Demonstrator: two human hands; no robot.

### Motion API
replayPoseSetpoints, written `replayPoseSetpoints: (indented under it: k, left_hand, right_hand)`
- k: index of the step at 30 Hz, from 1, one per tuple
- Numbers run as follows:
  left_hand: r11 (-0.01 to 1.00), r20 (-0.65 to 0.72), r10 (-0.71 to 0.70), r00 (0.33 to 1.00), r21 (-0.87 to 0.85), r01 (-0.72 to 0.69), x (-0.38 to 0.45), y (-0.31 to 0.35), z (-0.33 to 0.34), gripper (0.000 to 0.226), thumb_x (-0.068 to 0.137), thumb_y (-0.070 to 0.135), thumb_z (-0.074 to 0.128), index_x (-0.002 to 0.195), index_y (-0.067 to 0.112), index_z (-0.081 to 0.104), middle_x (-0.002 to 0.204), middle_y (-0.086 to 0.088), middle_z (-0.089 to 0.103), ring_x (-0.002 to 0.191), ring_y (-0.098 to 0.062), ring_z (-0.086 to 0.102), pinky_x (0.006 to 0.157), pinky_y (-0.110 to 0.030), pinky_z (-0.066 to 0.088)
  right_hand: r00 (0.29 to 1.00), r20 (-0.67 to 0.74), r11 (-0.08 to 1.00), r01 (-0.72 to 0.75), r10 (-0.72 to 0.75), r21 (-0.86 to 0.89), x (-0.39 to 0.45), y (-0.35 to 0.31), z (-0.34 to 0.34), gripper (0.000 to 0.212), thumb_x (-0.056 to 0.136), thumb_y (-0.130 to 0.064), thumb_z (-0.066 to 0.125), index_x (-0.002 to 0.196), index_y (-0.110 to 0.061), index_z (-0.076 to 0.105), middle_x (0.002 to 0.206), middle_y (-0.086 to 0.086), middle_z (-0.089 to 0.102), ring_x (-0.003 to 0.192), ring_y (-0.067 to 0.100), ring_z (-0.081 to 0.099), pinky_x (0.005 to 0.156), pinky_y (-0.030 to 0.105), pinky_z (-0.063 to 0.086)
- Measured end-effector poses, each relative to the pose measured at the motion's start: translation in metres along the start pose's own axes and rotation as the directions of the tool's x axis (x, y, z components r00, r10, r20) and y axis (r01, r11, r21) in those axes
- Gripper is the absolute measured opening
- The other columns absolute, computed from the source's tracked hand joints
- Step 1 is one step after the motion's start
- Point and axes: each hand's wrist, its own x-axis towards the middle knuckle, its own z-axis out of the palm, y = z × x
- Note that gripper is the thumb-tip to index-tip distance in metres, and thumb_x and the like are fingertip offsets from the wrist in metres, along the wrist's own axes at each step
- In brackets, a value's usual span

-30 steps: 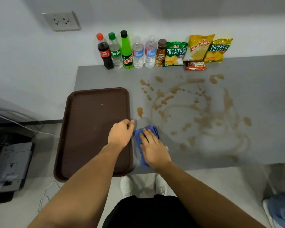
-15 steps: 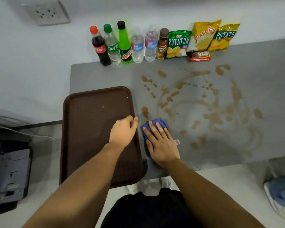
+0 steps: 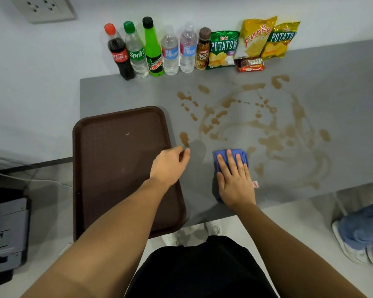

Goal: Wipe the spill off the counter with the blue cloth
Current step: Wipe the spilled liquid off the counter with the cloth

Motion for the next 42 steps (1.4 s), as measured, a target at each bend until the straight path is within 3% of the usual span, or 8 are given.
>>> replayPoseSetpoints:
  k: [8, 12, 15, 24, 29, 35, 38, 42]
  left_hand:
    - [1.000, -0.008, -0.006, 1.000, 0.012, 0.006, 0.007, 0.015, 0.009, 0.045, 0.106, 0.050, 0.043, 0.072, 0.020, 0.049, 0.061, 0.002, 0.055, 0.060, -0.024, 0.058, 0.057, -0.037, 0.045]
    - [0.999, -0.025, -0.023, 0.999, 0.045, 0.024, 0.007, 0.024, 0.019, 0.043, 0.105, 0.050, 0.044, 0.072, 0.023, 0.047, 0.063, 0.005, 0.054, 0.065, -0.029, 0.060, 0.059, -0.034, 0.039]
    - [0.996, -0.031, -0.061, 0.998, 0.056, 0.062, 0.006, 0.033, 0.029, 0.041, 0.104, 0.049, 0.047, 0.074, 0.022, 0.047, 0.074, -0.006, 0.065, 0.073, -0.039, 0.063, 0.062, -0.037, 0.044]
    - [0.991, -0.026, -0.094, 0.995, 0.094, 0.096, 0.002, 0.052, 0.051, 0.034, 0.105, 0.048, 0.045, 0.084, 0.023, 0.052, 0.072, 0.003, 0.054, 0.066, -0.030, 0.057, 0.061, -0.033, 0.039]
    - [0.993, -0.028, -0.066, 0.997, 0.096, 0.068, 0.001, 0.058, 0.062, 0.035, 0.106, 0.046, 0.044, 0.086, 0.020, 0.055, 0.077, 0.002, 0.058, 0.067, -0.027, 0.059, 0.058, -0.034, 0.042]
    - [0.984, -0.134, 0.100, 0.986, 0.160, -0.079, -0.007, 0.065, 0.094, 0.025, 0.101, 0.031, 0.058, 0.116, 0.013, 0.068, 0.118, -0.007, 0.063, 0.110, -0.031, 0.058, 0.092, -0.046, 0.050]
    - [0.987, -0.122, 0.069, 0.990, 0.153, -0.050, -0.009, 0.070, 0.115, 0.044, 0.101, 0.039, 0.055, 0.141, 0.018, 0.058, 0.146, -0.004, 0.053, 0.134, -0.026, 0.048, 0.110, -0.044, 0.043]
    - [0.971, -0.066, 0.039, 0.997, 0.237, -0.022, -0.012, 0.079, 0.141, 0.065, 0.106, 0.050, 0.042, 0.162, 0.019, 0.031, 0.171, -0.006, 0.022, 0.158, -0.025, 0.018, 0.128, -0.046, 0.016]
  right_hand:
    - [0.994, 0.003, 0.994, 0.108, -0.108, -0.025, -0.008, -0.013, 0.007, 0.062, 0.109, -0.047, 0.023, 0.166, -0.032, 0.006, 0.175, -0.003, 0.001, 0.161, 0.026, -0.007, 0.131, 0.048, 0.005]
    - [0.978, 0.034, 0.979, 0.206, -0.206, -0.001, 0.020, 0.000, -0.003, 0.060, 0.109, -0.046, 0.024, 0.166, -0.035, 0.009, 0.175, -0.005, 0.002, 0.162, 0.023, -0.006, 0.131, 0.046, 0.007]
    - [0.972, 0.021, 0.972, 0.235, -0.235, 0.015, 0.041, 0.020, -0.012, 0.059, 0.108, -0.045, 0.028, 0.165, -0.034, 0.018, 0.175, -0.005, 0.010, 0.162, 0.023, 0.003, 0.131, 0.044, 0.010]
    - [0.995, 0.016, 0.995, 0.098, -0.098, -0.002, 0.029, 0.090, -0.025, 0.061, 0.109, -0.047, 0.021, 0.166, -0.030, 0.010, 0.175, -0.002, 0.001, 0.162, 0.026, -0.002, 0.131, 0.048, 0.009]
    - [0.997, -0.011, 0.997, 0.073, -0.074, -0.033, -0.020, 0.076, -0.008, 0.064, 0.107, -0.046, 0.027, 0.166, -0.024, 0.016, 0.174, 0.004, 0.008, 0.161, 0.030, 0.003, 0.129, 0.050, 0.010]
    - [0.972, 0.030, 0.973, 0.232, -0.232, -0.004, 0.004, 0.059, -0.009, 0.062, 0.108, -0.044, 0.028, 0.166, -0.030, 0.012, 0.175, -0.001, 0.006, 0.162, 0.027, 0.000, 0.130, 0.047, 0.012]
    - [0.964, 0.025, 0.964, 0.264, -0.264, 0.019, 0.037, 0.069, -0.020, 0.059, 0.109, -0.042, 0.031, 0.165, -0.030, 0.019, 0.175, -0.001, 0.010, 0.162, 0.026, 0.005, 0.129, 0.046, 0.013]
    - [0.979, 0.001, 0.979, 0.201, -0.202, 0.039, 0.064, 0.097, -0.029, 0.060, 0.108, -0.043, 0.031, 0.165, -0.031, 0.019, 0.175, -0.003, 0.010, 0.162, 0.025, 0.005, 0.130, 0.047, 0.012]
